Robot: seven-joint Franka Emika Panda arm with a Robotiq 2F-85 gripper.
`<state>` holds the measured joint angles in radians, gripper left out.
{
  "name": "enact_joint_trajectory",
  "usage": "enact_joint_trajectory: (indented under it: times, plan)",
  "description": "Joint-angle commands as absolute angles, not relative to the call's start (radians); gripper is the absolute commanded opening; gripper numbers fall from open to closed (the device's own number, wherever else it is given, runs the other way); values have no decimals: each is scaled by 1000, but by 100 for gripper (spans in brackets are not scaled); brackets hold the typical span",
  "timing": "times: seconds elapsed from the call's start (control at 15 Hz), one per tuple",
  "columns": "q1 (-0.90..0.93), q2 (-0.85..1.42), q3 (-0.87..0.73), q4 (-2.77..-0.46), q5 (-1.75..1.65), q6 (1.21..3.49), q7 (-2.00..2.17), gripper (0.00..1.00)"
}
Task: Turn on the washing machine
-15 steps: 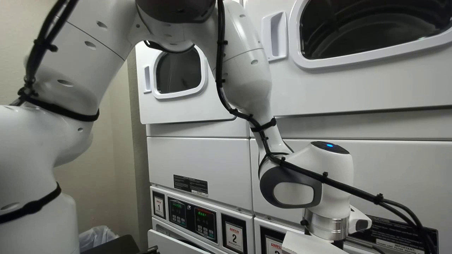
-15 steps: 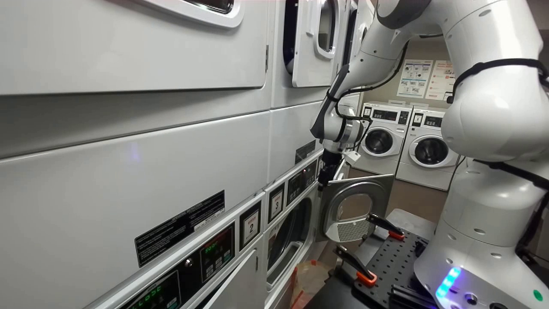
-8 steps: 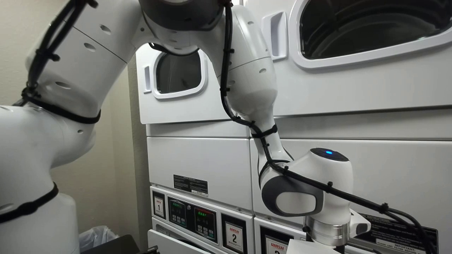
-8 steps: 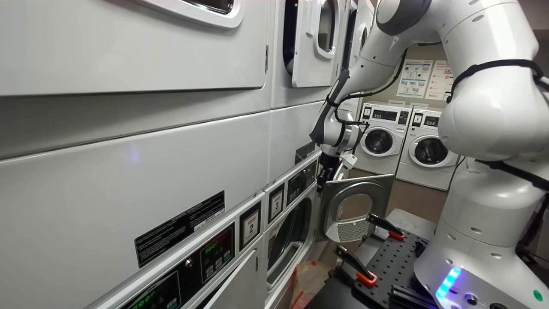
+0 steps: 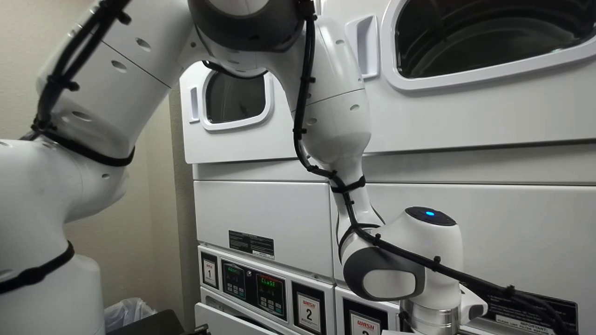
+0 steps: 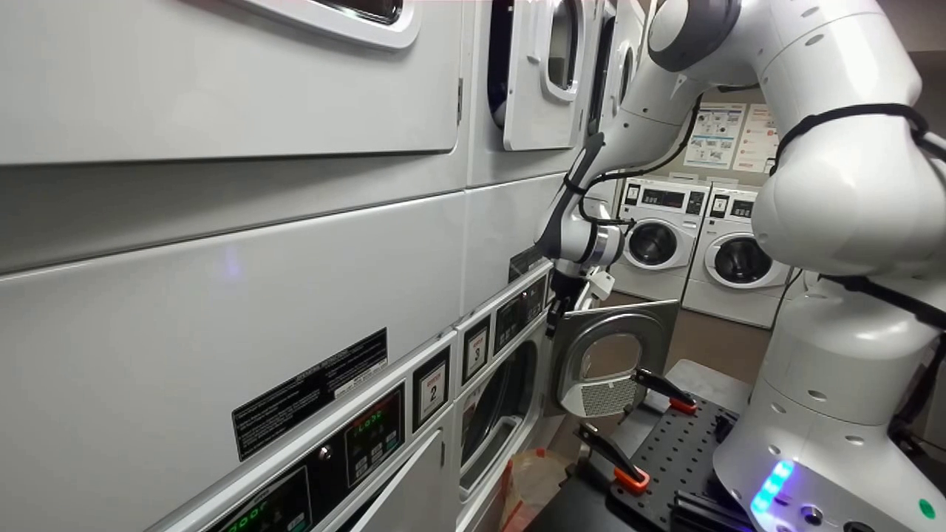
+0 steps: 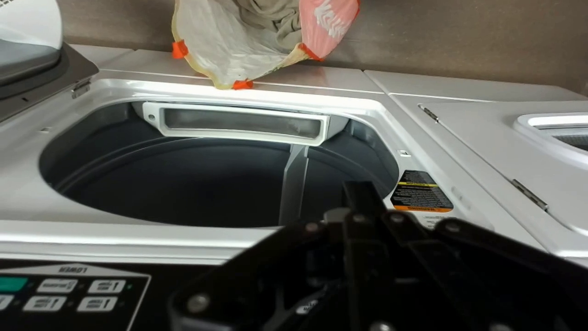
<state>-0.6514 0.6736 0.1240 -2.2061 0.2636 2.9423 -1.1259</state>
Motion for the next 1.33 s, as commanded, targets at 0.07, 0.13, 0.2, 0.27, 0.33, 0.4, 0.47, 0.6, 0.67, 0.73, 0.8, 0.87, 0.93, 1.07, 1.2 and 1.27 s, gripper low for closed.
enact_joint_trajectory:
  times: [0.07,0.13,0.2,0.27,0.33,0.4,0.47,0.6,0.67,0.73,0.8,0.87,0.93,1.07,1.2,1.27]
  plan:
    - [-684,678,148,-2204,210,2948,-1075,4]
    - [-687,678,150,-2203,210,2948,-1075,4]
    - [-688,678,151,-2201,210,2948,-1075,4]
    - [-688,678,151,-2200,210,2948,-1075,2]
    - [-680,678,141,-2210,202,2960,-1067,2]
    - [-667,686,127,-2213,187,2964,-1051,3]
    - [-659,701,119,-2209,174,2967,-1031,3]
    - [-651,726,113,-2200,149,2978,-991,3]
    - [-655,737,117,-2197,140,2982,-976,5]
    - [-656,748,120,-2193,131,2987,-958,4]
    - [-654,757,119,-2192,119,2993,-943,3]
    - [-653,766,120,-2190,108,3003,-927,2]
    - [-652,773,121,-2189,95,3015,-908,2]
    - [-650,785,124,-2183,71,3035,-876,3]
    - [-650,802,128,-2171,44,3064,-844,4]
    - [-654,816,135,-2161,34,3081,-828,3]
